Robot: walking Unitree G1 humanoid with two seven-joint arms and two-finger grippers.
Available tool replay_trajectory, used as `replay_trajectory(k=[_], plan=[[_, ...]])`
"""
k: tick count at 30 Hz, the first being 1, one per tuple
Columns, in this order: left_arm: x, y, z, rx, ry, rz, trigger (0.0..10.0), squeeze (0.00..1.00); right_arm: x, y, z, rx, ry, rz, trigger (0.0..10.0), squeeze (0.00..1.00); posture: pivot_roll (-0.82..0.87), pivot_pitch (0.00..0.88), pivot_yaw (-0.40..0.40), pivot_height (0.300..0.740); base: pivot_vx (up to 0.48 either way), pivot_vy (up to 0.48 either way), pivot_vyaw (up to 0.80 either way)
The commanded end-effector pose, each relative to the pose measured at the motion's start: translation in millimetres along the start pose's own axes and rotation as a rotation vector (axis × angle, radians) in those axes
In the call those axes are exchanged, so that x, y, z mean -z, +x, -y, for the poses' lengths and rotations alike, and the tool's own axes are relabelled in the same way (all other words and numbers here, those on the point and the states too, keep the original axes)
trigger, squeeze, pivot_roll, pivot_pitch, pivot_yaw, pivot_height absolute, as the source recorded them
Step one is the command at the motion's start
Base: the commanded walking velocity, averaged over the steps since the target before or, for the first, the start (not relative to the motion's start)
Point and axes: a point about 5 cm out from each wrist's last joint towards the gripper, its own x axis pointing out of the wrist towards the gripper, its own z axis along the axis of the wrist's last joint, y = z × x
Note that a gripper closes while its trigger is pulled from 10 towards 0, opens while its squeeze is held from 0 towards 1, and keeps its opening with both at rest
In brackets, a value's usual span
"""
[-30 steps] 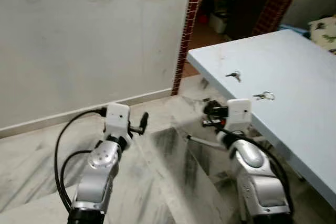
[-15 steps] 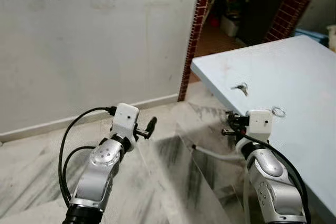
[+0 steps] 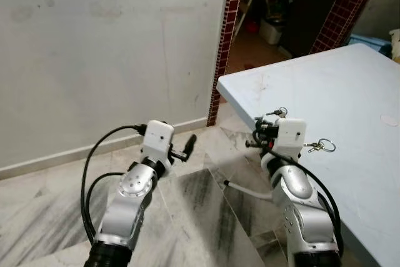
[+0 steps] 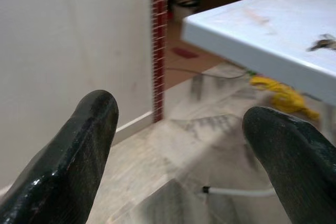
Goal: Hang keys on a hook
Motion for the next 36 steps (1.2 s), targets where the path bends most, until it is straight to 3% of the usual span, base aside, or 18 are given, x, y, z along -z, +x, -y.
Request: replay_trajectory(k=[1,8,12,17,22,36], plan=[[-3,5.6,4.9,0.015,-0.010,0.014,10.0,0.00,1,1.5,5.6,0.036,0.015,0.011,10.0,0.00,0.13,0.000,-0.043,0.740,0.000,0.000,0.00],[-6,23.1,31.5,0.118,-0.023,0.027,10.0,0.00,5,7.7,26.5,0.136,0.031,0.023,10.0,0.00,0.10,0.000,-0.007,0.740,0.000,0.000,0.00],[-11,28.8,34.6,0.120,-0.035,0.031,10.0,0.00,2,7.7,31.3,0.161,0.058,0.039,10.0,0.00,0.10,0.000,0.034,0.740,0.000,0.000,0.00],[-13,30.5,30.2,0.146,-0.009,0.027,10.0,0.00,10,6.3,33.1,0.197,0.082,0.043,10.0,0.00,0.12,0.000,0.077,0.740,0.000,0.000,0.00],[-12,31.7,20.7,0.143,0.009,0.016,10.0,0.00,13,7.1,25.0,0.192,0.097,0.043,10.0,0.00,0.11,0.000,0.084,0.740,0.000,0.000,0.00],[2,17.2,8.4,0.039,-0.059,0.005,10.0,0.00,7,9.9,18.1,0.114,0.039,0.040,10.0,0.00,0.11,0.000,-0.015,0.740,0.000,0.000,0.00]])
